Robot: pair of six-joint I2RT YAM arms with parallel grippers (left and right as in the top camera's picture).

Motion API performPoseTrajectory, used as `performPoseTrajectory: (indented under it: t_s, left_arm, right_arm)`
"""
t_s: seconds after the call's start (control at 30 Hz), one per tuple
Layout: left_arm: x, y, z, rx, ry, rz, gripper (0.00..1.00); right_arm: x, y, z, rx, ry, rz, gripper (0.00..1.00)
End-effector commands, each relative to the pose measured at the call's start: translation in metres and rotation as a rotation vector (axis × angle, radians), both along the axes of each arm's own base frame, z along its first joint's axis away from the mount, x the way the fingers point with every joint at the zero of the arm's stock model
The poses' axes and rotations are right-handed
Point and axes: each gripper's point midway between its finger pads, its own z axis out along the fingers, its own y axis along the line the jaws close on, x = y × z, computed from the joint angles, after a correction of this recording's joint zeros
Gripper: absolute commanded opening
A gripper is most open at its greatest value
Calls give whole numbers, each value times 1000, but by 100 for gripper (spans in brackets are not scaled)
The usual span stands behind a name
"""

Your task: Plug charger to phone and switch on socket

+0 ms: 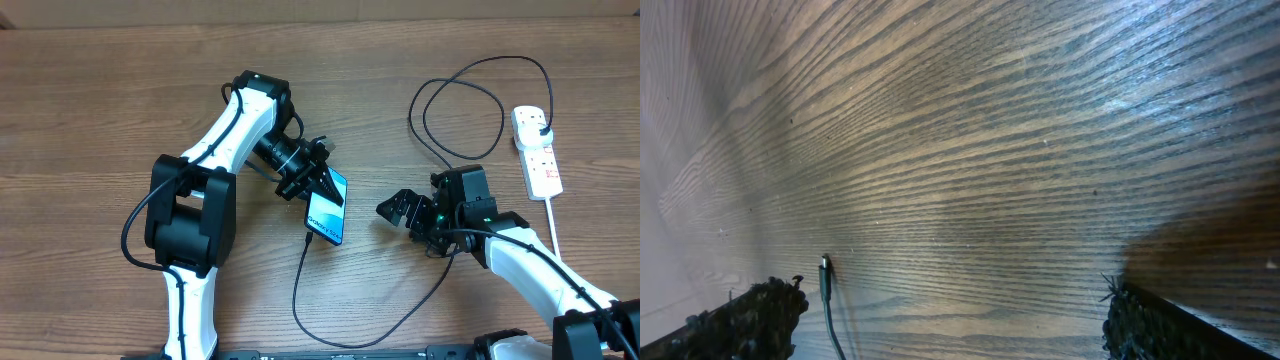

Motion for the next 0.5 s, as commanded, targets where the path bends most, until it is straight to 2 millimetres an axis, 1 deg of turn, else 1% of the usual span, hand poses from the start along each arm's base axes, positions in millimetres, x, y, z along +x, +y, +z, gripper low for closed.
performPoseTrajectory:
  t_s: [0.0, 0.37, 0.47]
  left_arm:
    - [1, -7, 12, -35, -17, 3, 4]
    - [-13, -18, 13, 68, 131, 37, 4]
    - [-16, -25, 17, 52, 149, 40, 4]
  right_arm:
    - [4, -1, 2, -6, -15, 2, 100]
    - [4, -1, 2, -6, -14, 2, 100]
    - [4, -1, 2, -6, -14, 2, 100]
